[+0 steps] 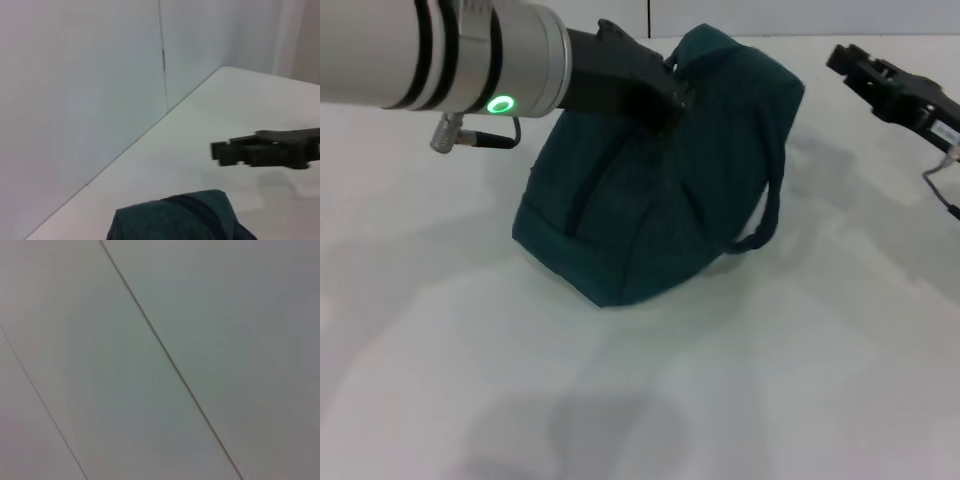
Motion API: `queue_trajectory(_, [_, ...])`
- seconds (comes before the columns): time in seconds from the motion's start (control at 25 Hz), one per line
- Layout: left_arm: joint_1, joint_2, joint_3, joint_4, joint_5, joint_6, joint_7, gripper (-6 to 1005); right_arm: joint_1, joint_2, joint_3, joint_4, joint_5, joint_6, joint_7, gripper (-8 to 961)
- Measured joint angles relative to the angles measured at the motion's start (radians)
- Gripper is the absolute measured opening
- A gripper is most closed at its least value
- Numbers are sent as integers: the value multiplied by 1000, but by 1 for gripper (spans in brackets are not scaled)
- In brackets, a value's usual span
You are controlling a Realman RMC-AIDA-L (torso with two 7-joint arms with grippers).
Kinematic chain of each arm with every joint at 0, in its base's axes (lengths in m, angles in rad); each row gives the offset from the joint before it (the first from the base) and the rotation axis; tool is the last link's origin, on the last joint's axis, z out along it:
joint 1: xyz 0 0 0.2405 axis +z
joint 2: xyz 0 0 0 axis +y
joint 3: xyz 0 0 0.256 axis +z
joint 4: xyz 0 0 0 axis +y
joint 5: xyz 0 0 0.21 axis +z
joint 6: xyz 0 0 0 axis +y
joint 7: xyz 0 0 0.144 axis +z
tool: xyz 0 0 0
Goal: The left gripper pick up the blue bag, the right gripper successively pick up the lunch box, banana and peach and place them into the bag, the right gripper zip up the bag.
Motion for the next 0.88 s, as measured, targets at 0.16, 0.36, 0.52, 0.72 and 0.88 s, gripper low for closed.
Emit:
queue_trajectory(0.16, [-1,-1,-4,-51,-6,-38,5,40,-43,0,1,-19,4,-26,0,239])
queue_trajectory(0.36, [24,-1,-38,-79,-78,-77,19,142,-52,-3,1,-21,3,-35,-1,425])
queue_trajectory(0.52, [67,-1,-49,-81,-198,-118,119,286,-59,-7,1,-22,2,-52,-1,529])
queue_trajectory(0.72, [140,0,-143,-106,-482,-118,340,456,-86,-26,-3,-59,-3,-116,4,671])
queue_trajectory(0.88, [203,0,-218,-162,-730,-49,580,530,-158,-61,-12,-189,-63,-241,29,820])
